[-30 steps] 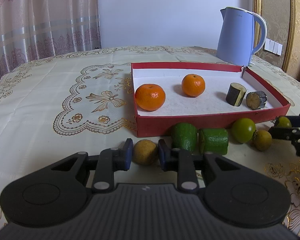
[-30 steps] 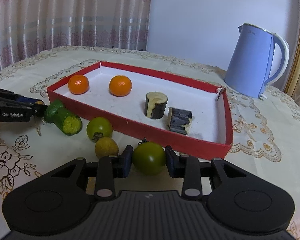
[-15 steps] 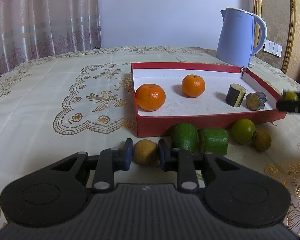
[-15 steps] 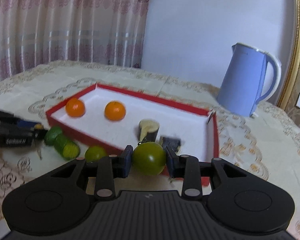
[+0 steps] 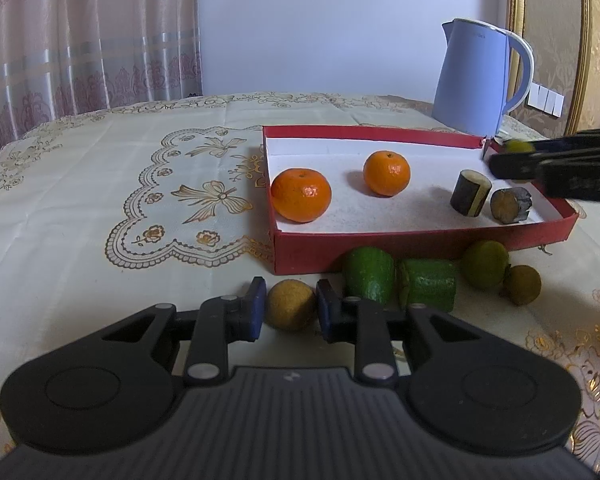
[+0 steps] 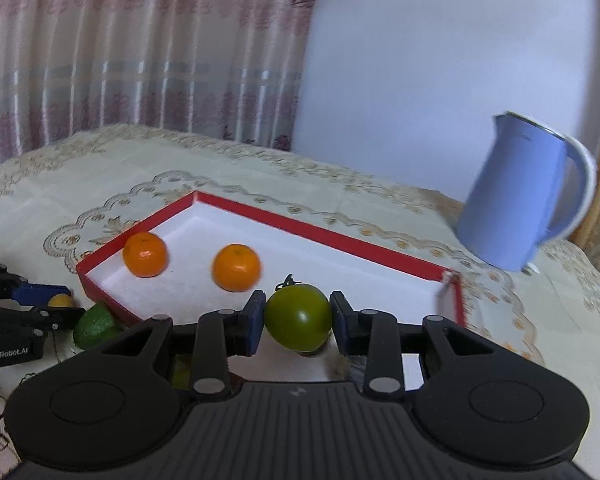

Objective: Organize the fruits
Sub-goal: 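Grasp the green tomato with the right gripper, carry it into the tray, release, then carry the small brown fruit into the tray with the left gripper and release, then move the left gripper to the green lime and close on it, then grasp the yellow round fruit with the right gripper while the left gripper holds the green lime, then carry the yellow round fruit into the tray with the right gripper and release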

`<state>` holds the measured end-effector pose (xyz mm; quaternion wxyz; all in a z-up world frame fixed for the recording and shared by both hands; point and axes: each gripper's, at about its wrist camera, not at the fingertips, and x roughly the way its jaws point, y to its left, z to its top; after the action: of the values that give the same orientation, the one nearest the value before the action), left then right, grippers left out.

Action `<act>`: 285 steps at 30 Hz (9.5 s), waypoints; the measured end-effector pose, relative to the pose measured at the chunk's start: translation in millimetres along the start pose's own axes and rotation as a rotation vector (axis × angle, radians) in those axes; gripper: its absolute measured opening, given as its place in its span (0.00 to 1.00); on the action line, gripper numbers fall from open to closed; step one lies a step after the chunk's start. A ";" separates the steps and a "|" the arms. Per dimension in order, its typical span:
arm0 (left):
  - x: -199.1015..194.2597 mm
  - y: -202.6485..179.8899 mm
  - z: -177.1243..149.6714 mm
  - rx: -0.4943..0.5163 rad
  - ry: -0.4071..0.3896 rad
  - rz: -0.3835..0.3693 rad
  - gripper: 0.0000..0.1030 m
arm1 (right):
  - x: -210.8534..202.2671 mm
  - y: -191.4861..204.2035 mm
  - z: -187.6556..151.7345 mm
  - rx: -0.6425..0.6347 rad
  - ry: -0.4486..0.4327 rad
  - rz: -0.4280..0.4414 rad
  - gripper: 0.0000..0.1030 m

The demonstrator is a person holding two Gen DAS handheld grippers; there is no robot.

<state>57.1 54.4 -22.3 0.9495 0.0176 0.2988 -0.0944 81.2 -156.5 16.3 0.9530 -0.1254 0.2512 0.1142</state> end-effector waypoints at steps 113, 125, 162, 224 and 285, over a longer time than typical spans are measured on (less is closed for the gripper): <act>-35.7 -19.7 10.2 0.117 -0.119 0.073 0.78 | -13.8 -65.6 -90.2 0.312 0.139 -0.138 0.93; -21.6 -22.7 5.7 0.198 -0.080 0.024 0.71 | -13.3 -66.4 -90.0 0.313 0.139 -0.138 0.93; -3.8 -36.5 4.8 0.106 -0.008 0.005 0.55 | -12.3 -67.5 -89.2 0.315 0.141 -0.137 0.96; -4.7 -18.0 -0.5 -0.047 -0.006 -0.104 0.24 | -23.0 15.3 -70.6 0.036 0.062 0.158 0.38; -4.2 -17.5 -1.4 -0.056 -0.005 -0.113 0.24 | 3.8 -26.3 -25.8 0.117 0.024 -0.045 0.31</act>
<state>49.7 38.1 -20.7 0.9436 -0.0263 0.2993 -0.1393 80.2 -188.4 -2.6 0.9580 -0.0766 0.2657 0.0763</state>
